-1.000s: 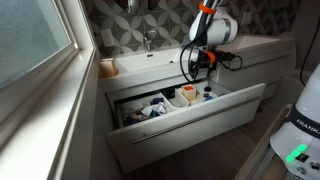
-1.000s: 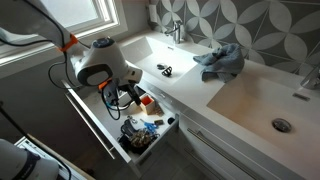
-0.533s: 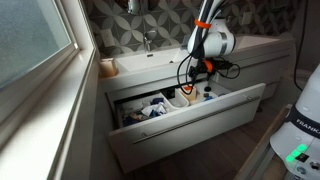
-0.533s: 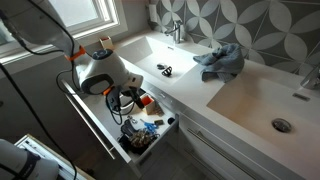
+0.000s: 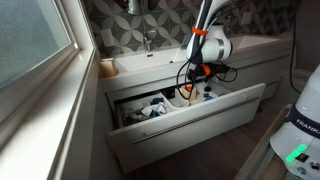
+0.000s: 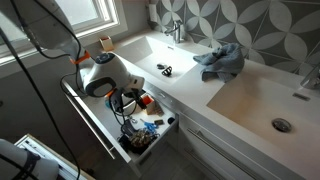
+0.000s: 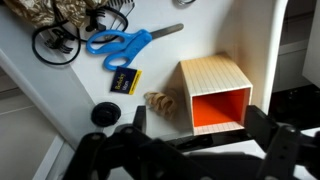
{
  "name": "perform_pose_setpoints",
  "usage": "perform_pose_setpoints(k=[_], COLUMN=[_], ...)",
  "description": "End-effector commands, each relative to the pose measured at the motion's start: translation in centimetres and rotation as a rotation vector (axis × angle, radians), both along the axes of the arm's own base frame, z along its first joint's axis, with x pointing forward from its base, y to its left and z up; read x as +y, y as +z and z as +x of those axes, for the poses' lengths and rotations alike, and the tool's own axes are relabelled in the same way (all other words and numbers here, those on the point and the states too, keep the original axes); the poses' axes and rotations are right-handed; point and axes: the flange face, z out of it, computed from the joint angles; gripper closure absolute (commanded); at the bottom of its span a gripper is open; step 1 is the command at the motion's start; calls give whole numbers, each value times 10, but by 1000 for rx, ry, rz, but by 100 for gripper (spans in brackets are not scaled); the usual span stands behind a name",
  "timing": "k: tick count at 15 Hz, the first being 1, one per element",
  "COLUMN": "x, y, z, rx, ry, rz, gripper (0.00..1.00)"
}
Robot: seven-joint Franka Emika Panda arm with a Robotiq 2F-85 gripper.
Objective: Take the box out of the drawer and place it on the windowsill
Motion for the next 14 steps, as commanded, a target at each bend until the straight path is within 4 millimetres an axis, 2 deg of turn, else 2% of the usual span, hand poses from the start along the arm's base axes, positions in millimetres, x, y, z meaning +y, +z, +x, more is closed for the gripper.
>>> perform_pose_setpoints(k=[1, 6, 12, 13, 14], x=[-8, -14, -18, -18, -18], y=[-2, -13, -35, -38, -40], z=[5, 11, 19, 21, 22], rx=[-39, -90, -84, -82, -80], ry=[-57, -123, -158, -161, -162], rz=[-24, -40, -47, -48, -47], gripper=[0, 0, 0, 2, 8])
